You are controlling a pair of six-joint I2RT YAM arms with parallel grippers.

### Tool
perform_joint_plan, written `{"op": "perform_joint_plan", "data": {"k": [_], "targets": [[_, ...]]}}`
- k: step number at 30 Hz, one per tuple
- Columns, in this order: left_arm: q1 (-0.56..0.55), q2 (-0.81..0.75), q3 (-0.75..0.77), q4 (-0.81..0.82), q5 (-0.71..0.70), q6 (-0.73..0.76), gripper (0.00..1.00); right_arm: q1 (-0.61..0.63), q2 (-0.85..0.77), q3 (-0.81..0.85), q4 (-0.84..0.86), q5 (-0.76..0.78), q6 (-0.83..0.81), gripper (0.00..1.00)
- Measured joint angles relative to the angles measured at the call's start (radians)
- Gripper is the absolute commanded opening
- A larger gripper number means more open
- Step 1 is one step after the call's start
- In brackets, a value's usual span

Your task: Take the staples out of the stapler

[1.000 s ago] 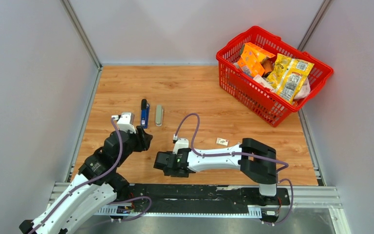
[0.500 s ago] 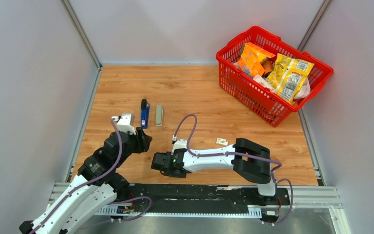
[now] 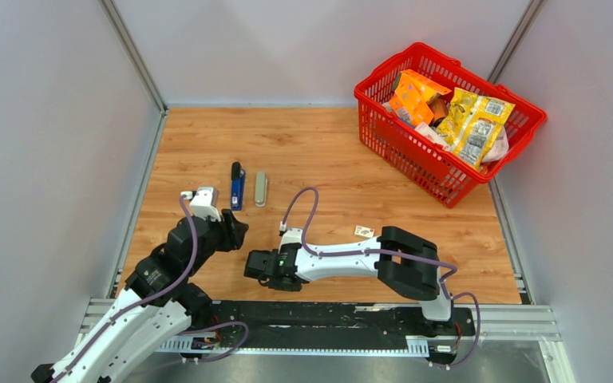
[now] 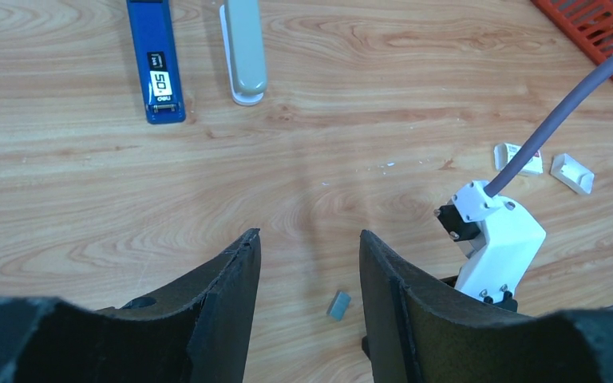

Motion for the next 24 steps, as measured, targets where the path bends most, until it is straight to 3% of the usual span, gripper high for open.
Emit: {"op": "perform_joint_plan", "data": {"k": [24], "targets": [[0.0,-0.007,0.0,0.0,0.016,0.003,0.57,0.007,0.064,0.097,-0.114,0.018,-0.008,0.24]]}}
